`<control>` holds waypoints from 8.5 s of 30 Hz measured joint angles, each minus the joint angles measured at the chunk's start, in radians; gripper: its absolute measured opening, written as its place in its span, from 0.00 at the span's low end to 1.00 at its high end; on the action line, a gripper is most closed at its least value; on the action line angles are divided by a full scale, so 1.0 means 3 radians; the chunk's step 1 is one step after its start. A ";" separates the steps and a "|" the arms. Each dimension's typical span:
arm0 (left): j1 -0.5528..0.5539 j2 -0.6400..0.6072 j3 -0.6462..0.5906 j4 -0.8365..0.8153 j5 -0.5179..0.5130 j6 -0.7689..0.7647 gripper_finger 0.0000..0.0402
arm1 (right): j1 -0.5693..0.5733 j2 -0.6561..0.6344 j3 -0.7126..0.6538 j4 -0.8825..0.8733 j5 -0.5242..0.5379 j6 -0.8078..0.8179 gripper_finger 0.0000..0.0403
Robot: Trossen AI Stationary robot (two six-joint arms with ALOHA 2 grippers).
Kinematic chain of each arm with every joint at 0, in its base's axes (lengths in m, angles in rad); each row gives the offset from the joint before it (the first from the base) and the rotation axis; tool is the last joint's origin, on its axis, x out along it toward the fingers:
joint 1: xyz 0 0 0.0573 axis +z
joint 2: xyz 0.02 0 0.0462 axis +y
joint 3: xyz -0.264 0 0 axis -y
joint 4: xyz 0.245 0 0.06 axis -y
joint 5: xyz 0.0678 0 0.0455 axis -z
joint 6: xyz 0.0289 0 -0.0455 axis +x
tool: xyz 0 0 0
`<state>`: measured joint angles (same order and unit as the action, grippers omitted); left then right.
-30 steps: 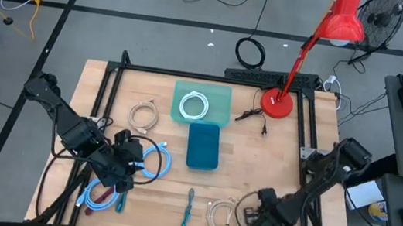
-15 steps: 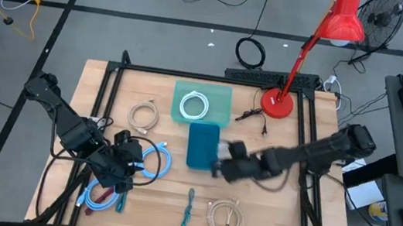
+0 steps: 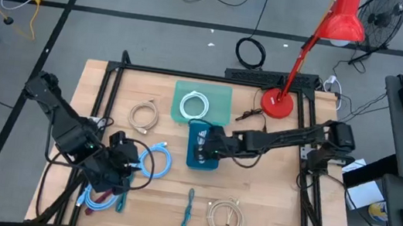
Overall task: Pick & Place USB Port
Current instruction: Put the white charger cable into the blue bin
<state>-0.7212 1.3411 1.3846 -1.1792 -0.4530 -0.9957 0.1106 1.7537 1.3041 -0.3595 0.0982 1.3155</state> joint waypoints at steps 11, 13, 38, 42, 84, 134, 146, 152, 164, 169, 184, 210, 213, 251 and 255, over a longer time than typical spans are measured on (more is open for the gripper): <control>0.0003 0.0001 0.0000 -0.0002 -0.0033 -0.0020 0.27 | 0.0015 0.0315 0.0603 -0.1032 0.0021 -0.0073 0.00; -0.0001 0.0000 0.0000 -0.0002 -0.0038 -0.0028 0.27 | 0.0016 0.0312 0.0605 -0.1101 0.0020 -0.0065 0.00; -0.0158 0.0000 0.0000 -0.0029 -0.0151 -0.0125 0.27 | -0.0110 0.0182 0.0599 -0.0072 0.0115 -0.0496 0.32; -0.0164 -0.0001 0.0000 -0.0076 -0.0150 -0.0142 0.27 | -0.0109 0.0113 0.0600 -0.0220 0.0097 -0.0620 0.31; -0.0275 -0.0001 0.0000 -0.0369 -0.0242 -0.0345 0.27 | 0.0476 0.0041 0.0596 -0.1868 -0.0161 -0.0682 0.00; -0.0291 0.0000 0.0000 -0.0374 -0.0245 -0.0331 0.27 | 0.0271 0.0437 0.0583 -0.1610 0.0374 -0.0760 0.00; -0.0294 0.0000 0.0000 -0.0384 -0.0235 -0.0341 0.27 | 0.0272 0.0688 0.0582 -0.1443 0.0368 -0.0761 0.00; -0.0290 0.0000 0.0000 -0.0445 -0.0237 -0.0341 0.27 | 0.0227 0.0607 0.0586 -0.1384 0.0457 -0.0774 0.00; -0.0291 0.0000 0.0000 -0.0473 -0.0297 -0.0327 0.27 | 0.0114 0.0613 0.0584 -0.1124 0.0202 -0.0934 0.00; -0.0291 0.0000 0.0000 -0.0476 -0.0304 -0.0293 0.27 | 0.0028 0.0613 0.0584 -0.1179 0.0202 -0.0944 0.00; -0.0290 0.0000 0.0000 -0.0545 -0.0309 -0.0275 0.27 | 0.0029 0.0613 0.0618 -0.1255 0.0079 -0.1414 0.00; -0.0286 0.0000 0.0000 -0.0760 -0.0213 -0.0450 0.27 | -0.0043 0.0779 0.0692 -0.1447 -0.0137 -0.3670 0.00; -0.0285 0.0000 0.0000 -0.0805 -0.0223 -0.0452 0.27 | -0.0041 0.0809 0.0699 -0.1413 -0.0123 -0.3669 0.00; -0.0305 -0.0001 0.0000 -0.0984 -0.0238 -0.0540 0.27 | -0.0078 0.1111 0.0858 -0.0937 0.0796 -0.3730 0.00; -0.0334 -0.0001 0.0000 -0.1001 -0.0237 -0.0554 0.27 | -0.0110 0.1109 0.0858 -0.0847 0.0780 -0.3745 0.00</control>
<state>-0.8214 1.3407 1.3846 -1.4796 -0.5240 -1.1620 0.0776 2.0865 1.5616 -0.6137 0.3321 0.1921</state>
